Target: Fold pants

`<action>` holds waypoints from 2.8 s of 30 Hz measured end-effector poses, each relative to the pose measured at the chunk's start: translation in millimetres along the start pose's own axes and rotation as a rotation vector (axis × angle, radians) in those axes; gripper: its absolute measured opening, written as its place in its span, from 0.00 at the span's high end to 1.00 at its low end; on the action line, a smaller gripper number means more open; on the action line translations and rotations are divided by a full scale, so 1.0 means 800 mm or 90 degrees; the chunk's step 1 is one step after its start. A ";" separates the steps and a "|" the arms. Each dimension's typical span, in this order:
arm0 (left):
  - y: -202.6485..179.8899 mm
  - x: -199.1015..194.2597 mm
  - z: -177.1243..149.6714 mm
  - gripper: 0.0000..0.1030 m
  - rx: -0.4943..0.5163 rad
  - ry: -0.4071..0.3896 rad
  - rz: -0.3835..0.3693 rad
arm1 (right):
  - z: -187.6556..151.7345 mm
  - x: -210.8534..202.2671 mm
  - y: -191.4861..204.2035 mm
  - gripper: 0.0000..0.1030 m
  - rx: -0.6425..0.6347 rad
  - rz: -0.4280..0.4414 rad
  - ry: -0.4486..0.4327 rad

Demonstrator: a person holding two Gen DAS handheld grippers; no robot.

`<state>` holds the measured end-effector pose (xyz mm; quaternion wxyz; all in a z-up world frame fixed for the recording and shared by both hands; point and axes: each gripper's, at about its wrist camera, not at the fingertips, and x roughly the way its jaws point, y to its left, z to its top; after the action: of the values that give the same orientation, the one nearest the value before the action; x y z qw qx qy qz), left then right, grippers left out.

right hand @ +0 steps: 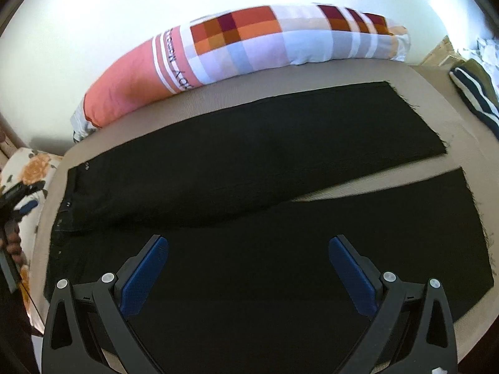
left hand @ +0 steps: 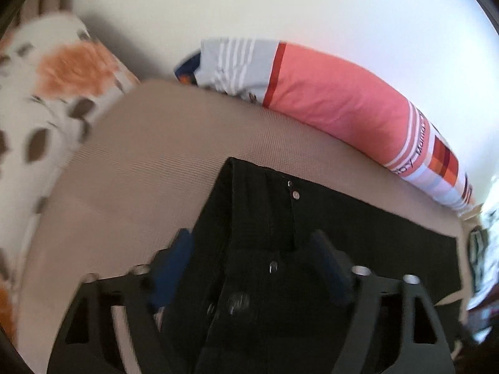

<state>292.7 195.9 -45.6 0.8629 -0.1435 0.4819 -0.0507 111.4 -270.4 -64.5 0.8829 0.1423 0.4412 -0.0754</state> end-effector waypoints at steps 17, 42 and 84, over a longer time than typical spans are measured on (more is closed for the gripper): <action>0.056 0.121 0.077 0.57 -0.104 0.145 -0.215 | 0.039 0.085 0.039 0.00 -0.049 -0.011 0.026; 0.003 0.187 0.074 0.64 -0.123 0.186 -0.318 | 0.086 0.120 0.056 0.00 -0.060 0.016 0.028; -0.031 -0.007 0.031 0.93 0.052 -0.057 -0.337 | 0.205 0.198 0.168 0.93 -0.692 0.149 0.133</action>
<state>311.7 178.3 -21.1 0.8452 -0.2319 0.3865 -0.2872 365.2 -196.6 -72.7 0.7831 -0.2783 0.4829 0.2759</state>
